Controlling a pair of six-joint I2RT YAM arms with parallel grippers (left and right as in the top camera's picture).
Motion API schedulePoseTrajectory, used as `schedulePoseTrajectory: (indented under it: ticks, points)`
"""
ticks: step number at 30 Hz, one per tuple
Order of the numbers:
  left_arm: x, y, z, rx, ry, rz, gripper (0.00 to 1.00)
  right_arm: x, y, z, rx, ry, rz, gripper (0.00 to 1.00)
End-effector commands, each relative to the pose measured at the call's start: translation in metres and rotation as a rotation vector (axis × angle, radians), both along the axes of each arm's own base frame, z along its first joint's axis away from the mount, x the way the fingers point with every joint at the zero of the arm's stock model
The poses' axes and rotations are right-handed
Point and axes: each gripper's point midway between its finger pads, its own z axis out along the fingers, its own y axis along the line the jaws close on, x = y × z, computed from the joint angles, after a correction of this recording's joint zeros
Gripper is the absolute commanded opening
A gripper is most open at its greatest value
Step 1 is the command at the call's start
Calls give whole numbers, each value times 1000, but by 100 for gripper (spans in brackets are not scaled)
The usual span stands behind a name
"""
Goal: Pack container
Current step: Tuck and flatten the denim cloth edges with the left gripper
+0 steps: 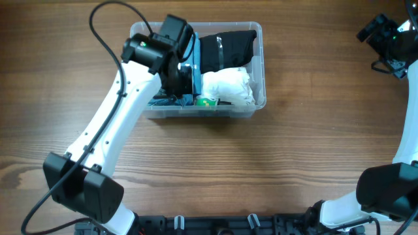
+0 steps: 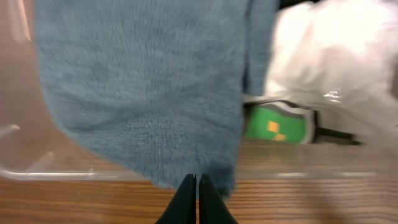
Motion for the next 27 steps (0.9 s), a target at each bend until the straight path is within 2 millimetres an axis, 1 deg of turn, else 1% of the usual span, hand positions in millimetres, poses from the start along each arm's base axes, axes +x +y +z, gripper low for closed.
schedulePoseTrajectory:
  ticks: [1, 2, 7, 10, 15, 18, 24, 25, 27]
  points:
    - [-7, -2, -33, -16, 53, 59, 4, 0, -2, -4, -4, 10, -17, 100]
    - [-7, -3, -38, -20, 52, 59, 4, 0, -2, -4, -4, 10, -17, 100]
    - [5, -9, -52, -44, 4, 57, 4, 0, -2, -4, -4, 10, -17, 100]
    - [8, -11, -61, -57, -7, 56, 4, 0, -2, -4, -4, 10, -17, 100]
    - [3, -10, -87, -58, 12, 80, 4, 0, -2, -4, -4, 10, -17, 100]
    - [1, -9, -94, -49, 30, 80, 4, 0, -2, -4, -4, 10, -17, 100]
    - [8, -12, -93, -61, 4, 78, 4, 0, -2, -4, -4, 10, -17, 100]
    - [10, -12, -89, -65, -6, 77, 4, 0, -2, -4, -4, 10, -17, 100]
    - [18, -13, -71, -84, -48, 74, 4, 0, -2, -4, -4, 10, -17, 100]
